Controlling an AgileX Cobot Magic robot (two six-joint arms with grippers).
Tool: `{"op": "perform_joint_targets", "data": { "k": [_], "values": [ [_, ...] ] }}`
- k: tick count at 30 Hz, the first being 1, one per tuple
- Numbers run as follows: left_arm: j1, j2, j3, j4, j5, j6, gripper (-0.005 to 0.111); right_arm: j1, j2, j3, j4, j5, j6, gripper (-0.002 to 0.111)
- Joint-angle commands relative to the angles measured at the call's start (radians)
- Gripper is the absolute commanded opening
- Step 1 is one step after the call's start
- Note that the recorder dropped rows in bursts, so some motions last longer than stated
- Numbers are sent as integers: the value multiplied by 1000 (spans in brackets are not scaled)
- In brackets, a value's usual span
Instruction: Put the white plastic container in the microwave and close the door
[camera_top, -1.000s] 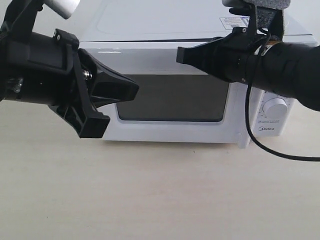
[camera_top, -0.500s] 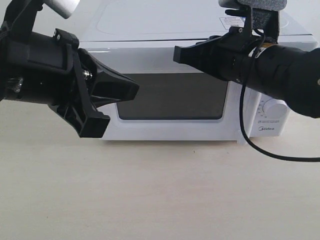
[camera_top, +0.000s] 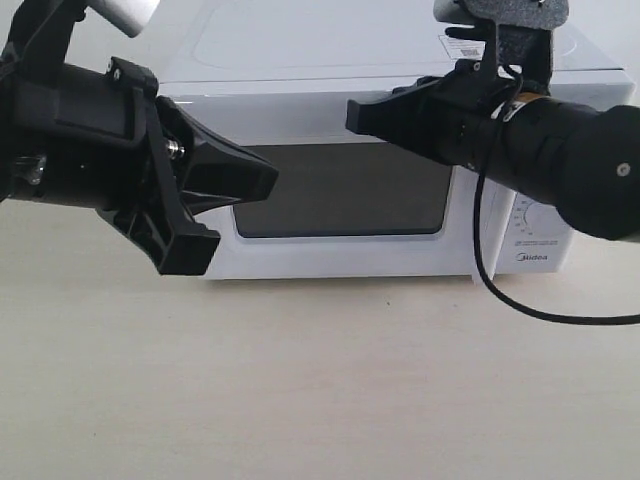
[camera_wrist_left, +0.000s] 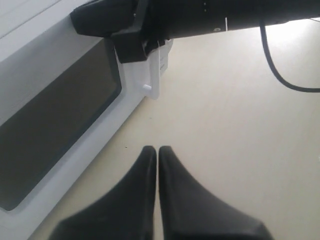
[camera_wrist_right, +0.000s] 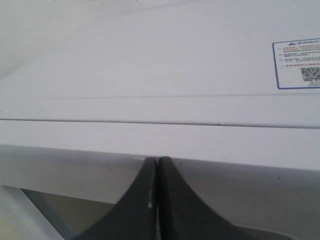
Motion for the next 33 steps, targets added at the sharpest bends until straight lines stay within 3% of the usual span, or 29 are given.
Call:
{"op": "perform_joint_targets", "data": {
  "k": [1,11,25,33],
  "values": [
    [-3,-5,4,-16,-12,-6,4,-18,52,-2,39,-23,-20,0],
    [-3,-5,4,-16,-42,-6,4,-18,-36,-2,39,82,-55,0],
    [-3,-53,4,-122,-14,-33,4,-18,-404,9,39,508,-99,0],
    [-3,-58,4,-122,32,-33,4,-18,-437,9,39,522,-99,0]
  ]
}}
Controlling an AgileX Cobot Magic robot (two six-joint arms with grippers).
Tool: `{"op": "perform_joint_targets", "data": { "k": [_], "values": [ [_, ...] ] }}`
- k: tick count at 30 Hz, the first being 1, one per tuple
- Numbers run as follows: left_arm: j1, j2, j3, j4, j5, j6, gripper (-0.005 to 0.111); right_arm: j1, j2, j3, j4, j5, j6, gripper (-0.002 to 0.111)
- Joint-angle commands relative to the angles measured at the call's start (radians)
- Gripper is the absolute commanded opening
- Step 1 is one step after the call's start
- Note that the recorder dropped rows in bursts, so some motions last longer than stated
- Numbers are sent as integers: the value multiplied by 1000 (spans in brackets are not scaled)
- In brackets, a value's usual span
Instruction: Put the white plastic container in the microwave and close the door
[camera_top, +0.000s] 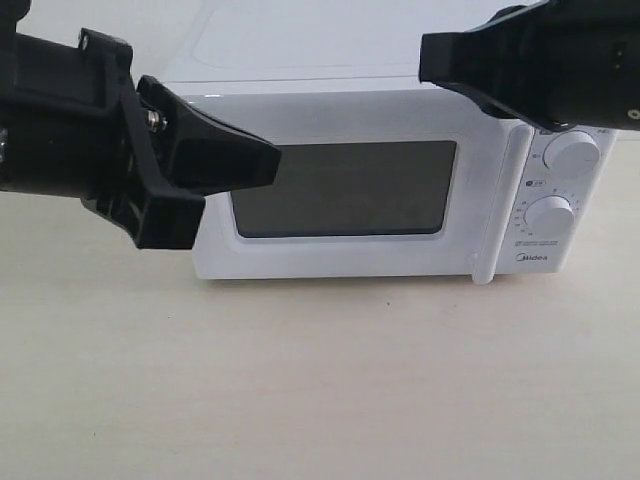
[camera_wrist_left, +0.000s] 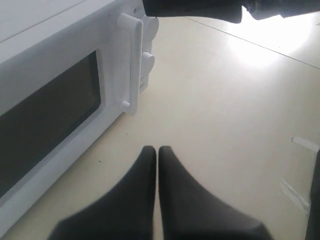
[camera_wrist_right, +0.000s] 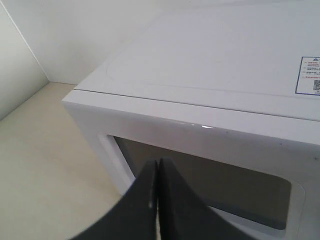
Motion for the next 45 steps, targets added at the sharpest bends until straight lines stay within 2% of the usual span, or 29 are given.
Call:
{"op": "perform_joint_targets", "data": {
  "k": [1,17,22,27,31,34,40,45],
  "values": [
    [-3,-7,4,-14,1,-7,4,-6,-7,7,2,3,-10,0],
    [-3,-15,4,-11,1,-5,4,-6,-7,7,1,2,-10,0],
    [-3,-129,4,-3,-1,-3,4,-6,-7,7,1,2,-10,0],
    [8,-316,5,24,-15,-3,4,-6,-7,7,1,2,-10,0],
    [94,-451,33,33,-18,-8,4,-6,-7,7,1,2,-10,0],
    [192,-558,89,61,-18,-53,4,-6,-7,7,1,2,-10,0],
    [385,-813,268,106,-67,-167,4,-6,-7,7,1,2,-10,0],
    [507,-1000,421,106,-103,-207,4,-6,-7,7,1,-1,-10,0]
  ]
}}
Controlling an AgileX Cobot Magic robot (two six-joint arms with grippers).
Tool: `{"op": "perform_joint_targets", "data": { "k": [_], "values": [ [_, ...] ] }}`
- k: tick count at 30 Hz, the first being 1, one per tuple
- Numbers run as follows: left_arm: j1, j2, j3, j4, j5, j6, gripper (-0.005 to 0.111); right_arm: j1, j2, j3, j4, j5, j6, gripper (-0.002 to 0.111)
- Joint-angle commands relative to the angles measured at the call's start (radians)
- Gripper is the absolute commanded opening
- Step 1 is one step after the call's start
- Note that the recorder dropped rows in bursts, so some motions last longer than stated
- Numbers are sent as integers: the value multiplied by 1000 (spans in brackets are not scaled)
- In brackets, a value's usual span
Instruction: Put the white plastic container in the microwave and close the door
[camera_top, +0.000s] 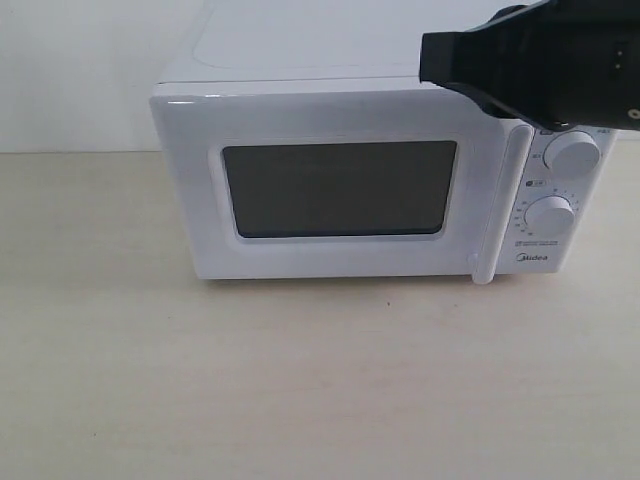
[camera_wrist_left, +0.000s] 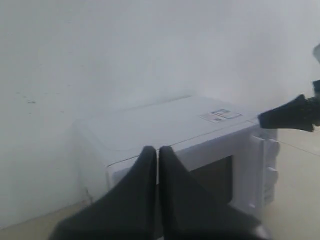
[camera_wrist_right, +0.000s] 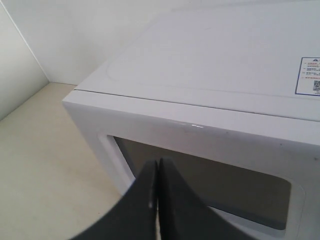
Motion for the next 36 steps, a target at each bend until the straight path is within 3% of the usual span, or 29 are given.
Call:
{"op": "perform_joint_targets", "data": {
  "k": [1,6,20,27,32,34,36],
  "values": [
    [93,-138,135,5,-29,-38,4,-6,-7,7,1,-1,-10,0],
    [101,-193,256,5,-103,-35,4,-6,-7,7,2,-3,-10,0],
    [101,-269,323,-19,-161,-35,4,-6,-7,7,2,-9,-10,0],
    [101,-269,328,-29,-312,-39,4,-6,-7,7,2,-10,-10,0],
    [101,-269,333,-148,-429,-79,4,-6,-7,7,2,-10,-10,0],
    [101,-269,349,-43,-405,-149,4,-6,-7,7,2,-10,-10,0],
    [101,-269,377,149,-395,-342,4,-6,-7,7,2,-10,-10,0]
  ]
}}
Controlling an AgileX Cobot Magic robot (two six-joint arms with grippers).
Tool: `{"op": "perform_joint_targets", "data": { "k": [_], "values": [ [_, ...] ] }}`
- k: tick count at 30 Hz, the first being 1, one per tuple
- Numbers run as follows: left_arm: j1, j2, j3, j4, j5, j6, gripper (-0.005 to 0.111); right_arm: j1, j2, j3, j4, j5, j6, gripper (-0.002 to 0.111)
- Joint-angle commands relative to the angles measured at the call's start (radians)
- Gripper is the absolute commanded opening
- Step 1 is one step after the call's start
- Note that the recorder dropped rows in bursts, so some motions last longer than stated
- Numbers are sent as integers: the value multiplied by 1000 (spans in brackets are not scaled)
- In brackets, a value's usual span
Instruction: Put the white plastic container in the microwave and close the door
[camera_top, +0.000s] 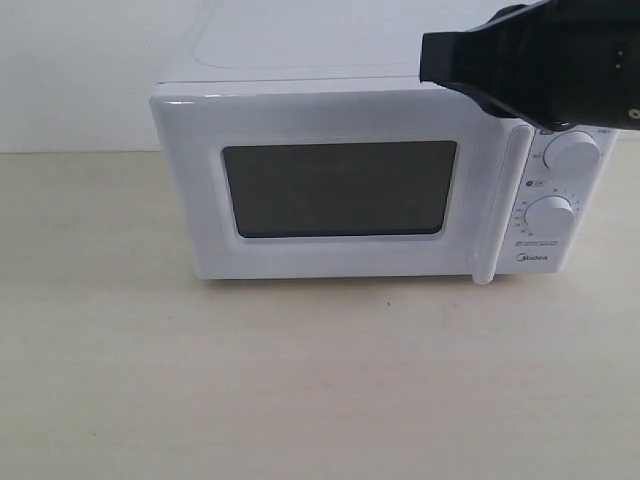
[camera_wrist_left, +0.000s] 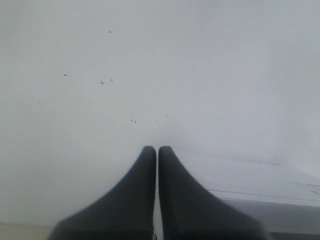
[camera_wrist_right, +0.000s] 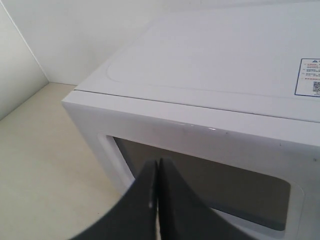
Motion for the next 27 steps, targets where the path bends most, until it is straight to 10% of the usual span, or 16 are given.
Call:
{"op": "perform_joint_targets", "data": {
  "k": [1,8,27],
  "values": [
    [3,-1,67,367,3,-401,4,-6,-7,7,1,-10,-6,0],
    [3,-1,211,950,-18,-1047,4,-6,-7,7,1,-12,-6,0],
    [3,-1,256,948,162,-869,4,-6,-7,7,1,-12,-6,0]
  ]
}}
